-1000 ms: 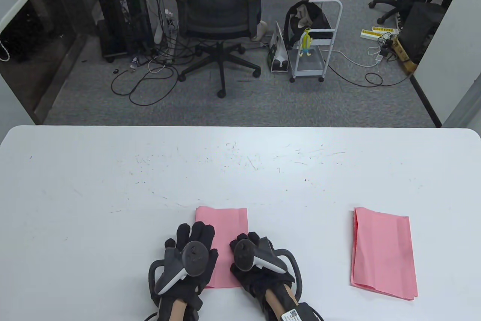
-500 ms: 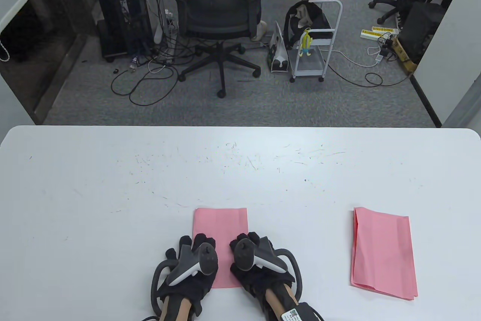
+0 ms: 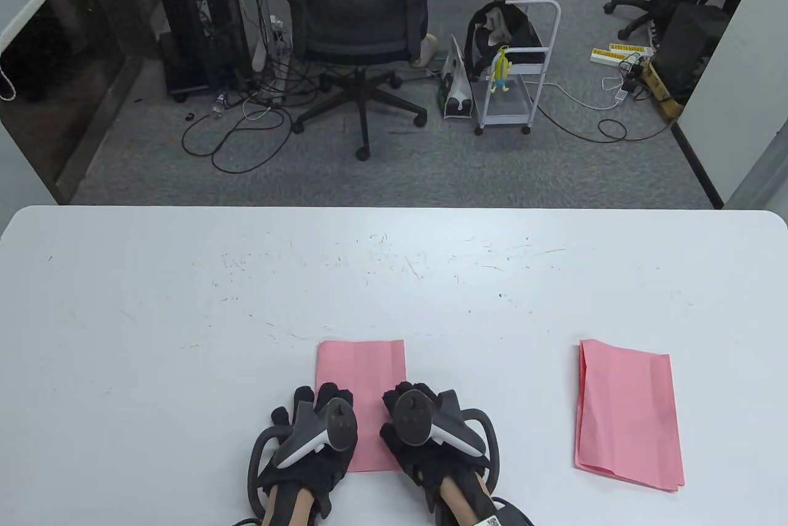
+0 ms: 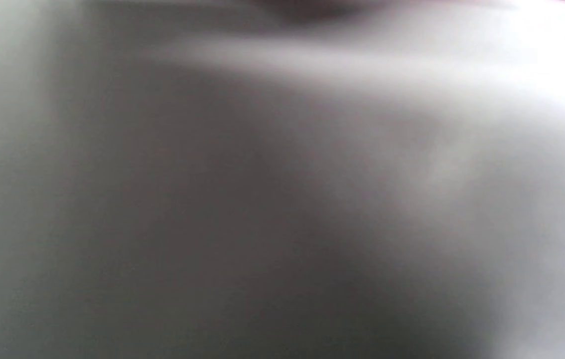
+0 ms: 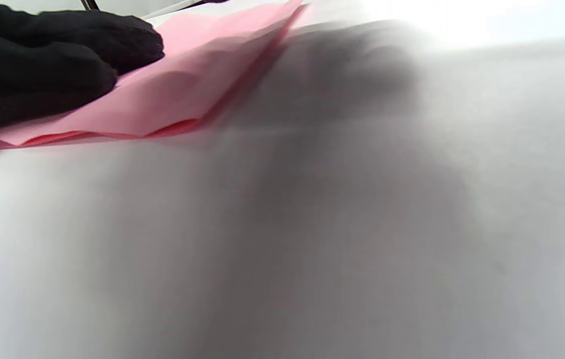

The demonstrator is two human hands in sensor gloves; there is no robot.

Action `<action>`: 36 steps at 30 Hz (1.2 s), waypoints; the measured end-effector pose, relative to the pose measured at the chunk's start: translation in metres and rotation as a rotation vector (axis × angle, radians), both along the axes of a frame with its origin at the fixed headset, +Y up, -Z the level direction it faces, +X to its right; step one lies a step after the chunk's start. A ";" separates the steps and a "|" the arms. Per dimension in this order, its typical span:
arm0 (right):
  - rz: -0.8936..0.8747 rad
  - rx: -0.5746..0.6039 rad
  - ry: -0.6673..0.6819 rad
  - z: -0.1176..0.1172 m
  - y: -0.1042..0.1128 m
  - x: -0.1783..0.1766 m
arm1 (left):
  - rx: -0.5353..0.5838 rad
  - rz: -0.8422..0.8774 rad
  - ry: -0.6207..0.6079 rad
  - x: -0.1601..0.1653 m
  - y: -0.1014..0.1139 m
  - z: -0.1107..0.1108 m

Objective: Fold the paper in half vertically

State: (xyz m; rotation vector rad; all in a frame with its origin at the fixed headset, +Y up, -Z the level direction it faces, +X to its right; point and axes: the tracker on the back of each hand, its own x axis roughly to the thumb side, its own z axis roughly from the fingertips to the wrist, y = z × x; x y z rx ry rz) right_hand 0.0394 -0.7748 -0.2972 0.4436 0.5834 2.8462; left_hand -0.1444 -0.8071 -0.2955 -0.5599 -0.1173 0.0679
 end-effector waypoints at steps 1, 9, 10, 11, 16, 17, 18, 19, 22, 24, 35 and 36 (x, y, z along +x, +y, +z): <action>0.014 0.001 0.004 0.001 0.000 -0.001 | -0.001 0.002 0.001 0.000 0.000 0.000; 0.123 -0.034 0.006 0.002 -0.005 -0.008 | -0.002 0.005 0.001 -0.001 0.000 0.000; 0.120 -0.037 0.003 0.002 -0.005 -0.008 | -0.003 0.006 0.001 -0.001 0.000 0.000; 0.120 -0.040 0.002 0.001 -0.005 -0.008 | -0.002 0.006 0.001 -0.001 0.000 0.000; 0.121 -0.068 -0.021 -0.005 -0.005 -0.009 | -0.002 0.005 0.001 -0.001 0.000 0.000; 0.124 -0.075 -0.031 -0.008 -0.005 -0.009 | -0.002 0.005 0.001 -0.001 0.000 0.000; 0.129 -0.083 -0.042 -0.011 -0.005 -0.010 | -0.002 0.005 0.001 -0.001 0.000 0.000; 0.130 -0.089 -0.049 -0.013 -0.005 -0.010 | -0.001 0.005 0.001 -0.001 0.000 0.000; 0.119 -0.137 -0.101 -0.026 -0.005 -0.012 | -0.001 0.005 0.001 -0.001 0.000 0.000; 0.119 -0.155 -0.124 -0.033 -0.005 -0.014 | -0.001 0.005 0.000 -0.001 0.000 0.000; 0.130 -0.191 -0.223 -0.077 -0.011 -0.021 | -0.003 0.005 -0.001 0.000 0.000 0.000; 0.130 -0.190 -0.223 -0.078 -0.012 -0.021 | -0.003 0.005 -0.001 0.000 0.000 0.000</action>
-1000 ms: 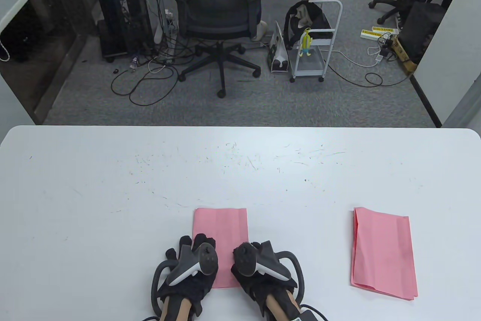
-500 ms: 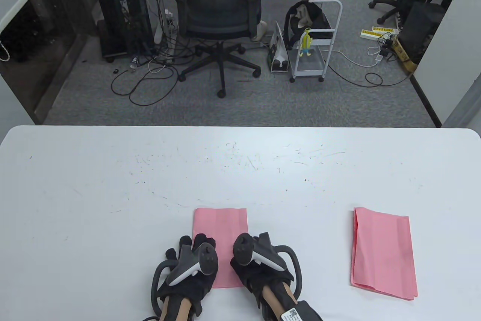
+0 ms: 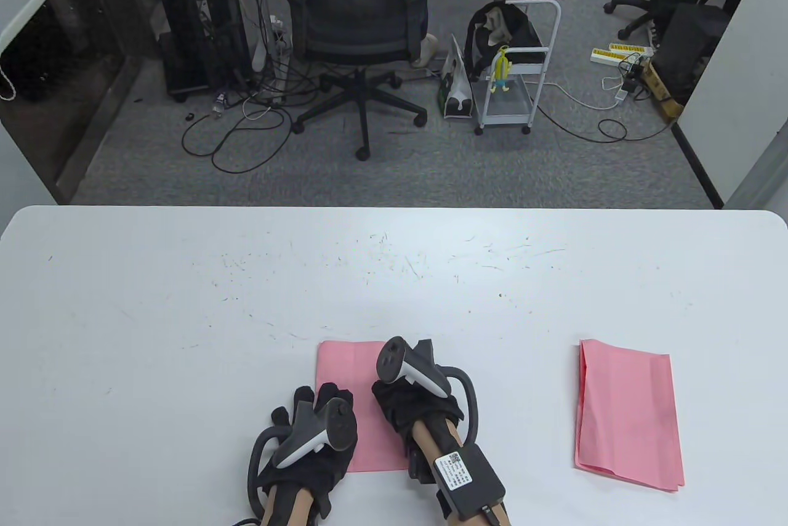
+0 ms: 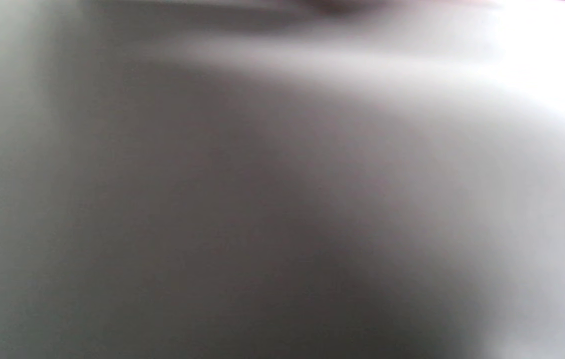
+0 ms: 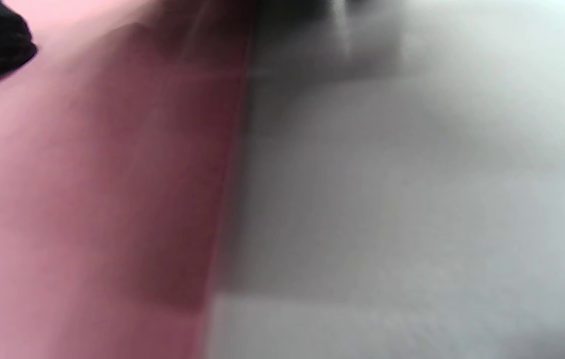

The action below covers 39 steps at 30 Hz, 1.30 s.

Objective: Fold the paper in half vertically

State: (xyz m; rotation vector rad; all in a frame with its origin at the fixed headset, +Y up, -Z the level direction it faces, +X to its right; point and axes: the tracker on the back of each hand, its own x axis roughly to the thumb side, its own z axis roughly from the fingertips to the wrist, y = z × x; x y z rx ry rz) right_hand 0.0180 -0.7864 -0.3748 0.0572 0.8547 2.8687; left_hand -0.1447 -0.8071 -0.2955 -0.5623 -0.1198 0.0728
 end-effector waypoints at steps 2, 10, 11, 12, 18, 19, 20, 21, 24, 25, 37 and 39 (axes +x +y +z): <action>0.008 0.007 0.006 0.001 0.001 0.000 | 0.000 0.000 0.000 0.000 0.000 0.000; -0.036 0.031 0.043 0.006 0.007 0.006 | -0.002 0.001 -0.001 0.000 0.001 0.000; -0.046 0.042 0.058 0.008 0.010 0.007 | -0.002 0.001 -0.001 0.000 0.001 0.000; -0.049 0.055 0.076 0.011 0.014 0.008 | -0.002 0.001 -0.001 0.000 0.001 0.000; -0.013 0.099 0.189 0.032 0.028 0.012 | -0.002 0.001 0.000 0.000 0.001 0.000; -0.006 0.096 0.214 0.038 0.028 0.011 | -0.002 0.003 0.000 0.000 0.001 0.000; -0.002 0.095 0.223 0.041 0.027 0.010 | -0.003 0.003 0.000 0.000 0.001 0.000; 0.008 0.096 0.237 0.044 0.025 0.009 | -0.003 0.004 0.000 0.000 0.000 0.000; 0.035 0.108 0.263 0.049 0.020 0.006 | -0.002 0.002 0.000 0.000 0.000 0.000; 0.048 0.108 0.265 0.050 0.018 0.005 | -0.003 0.002 0.000 0.000 0.000 0.000; 0.073 0.121 0.285 0.056 0.018 0.002 | -0.002 0.003 0.000 0.000 0.000 0.000; 0.073 0.112 0.296 0.060 0.018 0.002 | -0.002 0.003 0.000 0.000 0.000 0.000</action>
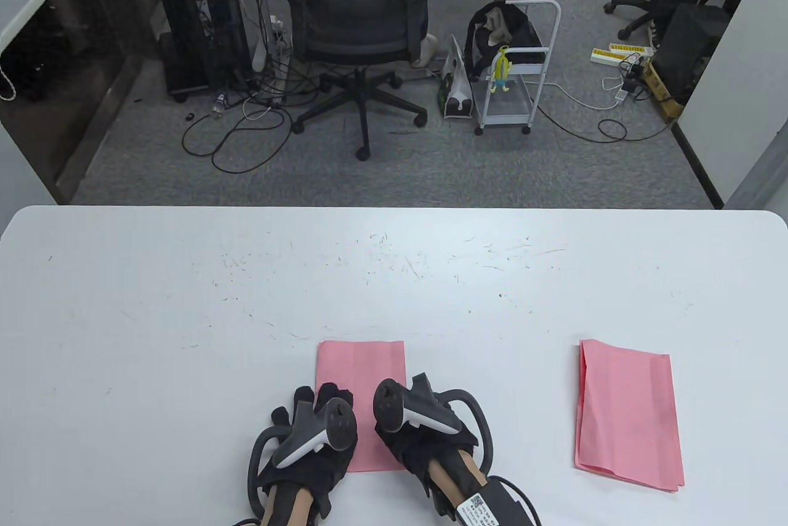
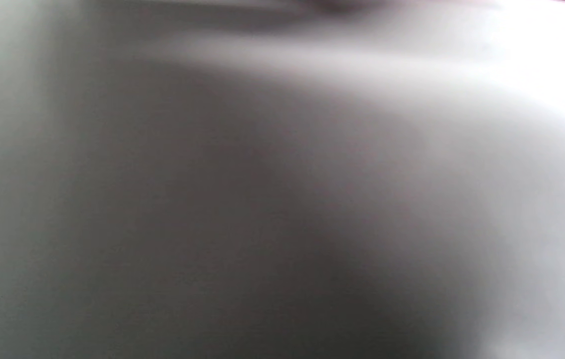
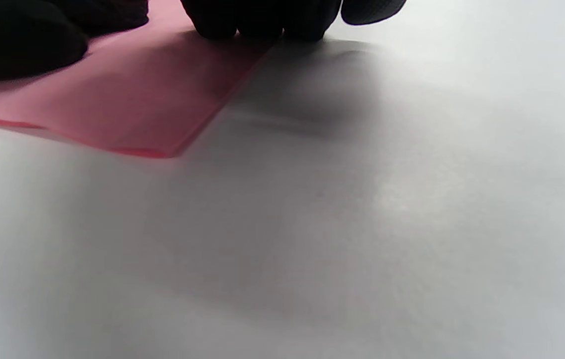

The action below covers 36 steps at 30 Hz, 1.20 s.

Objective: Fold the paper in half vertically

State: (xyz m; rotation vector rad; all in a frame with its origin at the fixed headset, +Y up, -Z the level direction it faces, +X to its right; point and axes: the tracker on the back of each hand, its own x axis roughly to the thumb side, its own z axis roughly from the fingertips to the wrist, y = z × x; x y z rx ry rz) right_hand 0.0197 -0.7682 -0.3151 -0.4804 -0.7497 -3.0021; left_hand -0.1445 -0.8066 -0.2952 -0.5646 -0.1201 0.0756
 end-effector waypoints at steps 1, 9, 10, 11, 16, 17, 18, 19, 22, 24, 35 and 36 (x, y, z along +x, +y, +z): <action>0.004 -0.005 0.009 0.003 0.001 0.000 | 0.000 0.000 0.000 0.000 0.000 0.000; 0.000 -0.043 0.074 0.036 0.002 0.003 | 0.000 0.000 0.000 0.000 0.000 0.000; -0.005 -0.045 0.082 0.040 0.002 0.004 | 0.000 0.000 0.000 0.000 0.000 0.000; -0.005 -0.047 0.091 0.045 0.002 0.005 | 0.000 0.000 0.000 0.000 0.000 0.000; 0.015 -0.046 0.125 0.059 0.002 0.006 | 0.000 0.000 0.000 0.000 0.000 0.000; 0.015 -0.046 0.125 0.060 0.001 0.006 | 0.000 0.000 0.000 0.000 0.000 0.000; 0.016 -0.046 0.124 0.060 0.001 0.006 | 0.000 0.000 0.000 0.000 0.000 0.000; 0.014 -0.046 0.121 0.059 0.002 0.006 | 0.000 0.000 0.000 0.000 0.000 0.000; -0.008 -0.074 0.103 0.054 0.003 0.008 | 0.001 -0.001 0.000 0.000 0.000 0.000; -0.049 -0.115 0.077 0.048 0.005 0.011 | 0.001 -0.001 0.000 0.000 0.000 0.000; -0.222 -0.126 -0.336 -0.018 -0.003 0.029 | -0.002 0.001 -0.001 0.000 0.000 0.000; -0.226 -0.136 -0.376 -0.024 -0.006 0.030 | -0.002 0.002 -0.001 0.000 0.000 0.000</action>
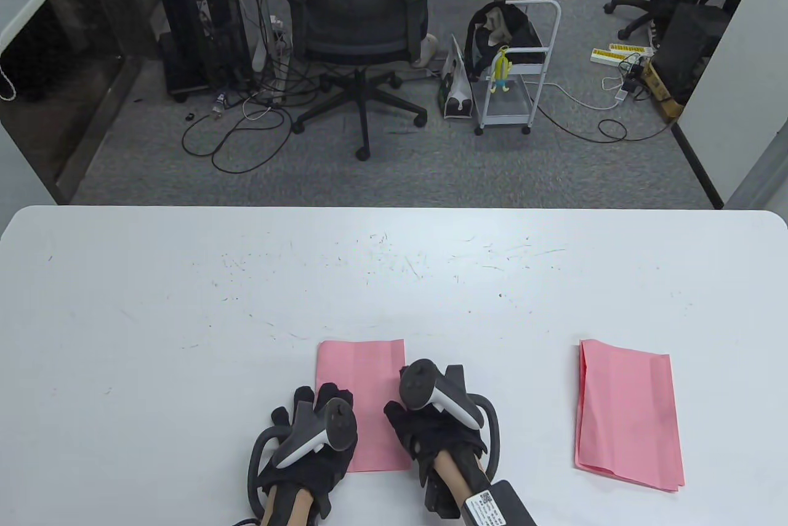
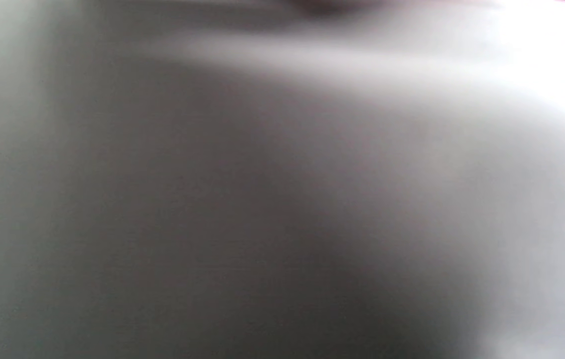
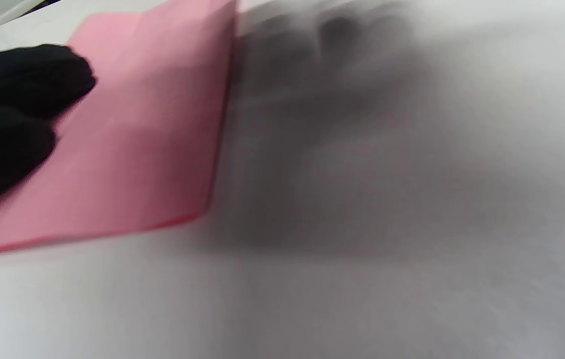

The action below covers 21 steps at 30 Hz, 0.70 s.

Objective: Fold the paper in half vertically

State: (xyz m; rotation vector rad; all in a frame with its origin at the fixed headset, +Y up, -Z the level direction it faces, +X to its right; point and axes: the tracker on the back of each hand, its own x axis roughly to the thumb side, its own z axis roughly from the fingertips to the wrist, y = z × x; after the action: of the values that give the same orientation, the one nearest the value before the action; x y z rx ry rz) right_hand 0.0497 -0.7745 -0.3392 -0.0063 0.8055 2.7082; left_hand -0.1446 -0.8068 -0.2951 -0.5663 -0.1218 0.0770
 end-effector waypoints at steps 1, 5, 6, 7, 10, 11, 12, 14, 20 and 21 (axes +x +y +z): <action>-0.003 -0.003 -0.015 -0.003 -0.002 0.001 | 0.000 0.000 0.000 0.000 0.000 0.000; -0.027 -0.057 -0.077 -0.015 -0.021 0.005 | -0.001 0.001 0.000 0.000 0.000 0.000; -0.027 -0.059 -0.075 -0.014 -0.023 0.004 | -0.001 0.001 0.000 0.000 0.000 0.000; -0.021 -0.053 -0.071 -0.014 -0.024 0.004 | -0.001 0.001 0.000 0.000 0.000 0.000; 0.029 -0.031 -0.035 -0.010 -0.028 -0.001 | -0.001 0.001 0.000 0.000 0.000 0.000; 0.034 -0.029 -0.023 -0.010 -0.028 -0.003 | -0.001 0.001 0.000 0.000 0.000 0.000; 0.035 -0.029 -0.011 -0.009 -0.028 -0.005 | -0.001 0.001 0.000 0.000 0.000 0.000; 0.038 -0.025 0.008 -0.007 -0.027 -0.010 | -0.001 0.001 0.000 0.000 0.000 0.000; -0.025 -0.010 0.055 0.000 -0.020 -0.020 | -0.001 0.001 0.000 0.000 0.000 0.000; -0.051 -0.016 0.070 0.002 -0.018 -0.022 | -0.001 0.001 0.000 0.000 0.000 0.000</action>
State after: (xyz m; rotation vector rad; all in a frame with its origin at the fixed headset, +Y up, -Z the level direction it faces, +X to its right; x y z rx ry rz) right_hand 0.0274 -0.7920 -0.3376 0.1051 0.8357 2.6676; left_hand -0.1447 -0.8069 -0.2950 -0.5668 -0.1216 0.0781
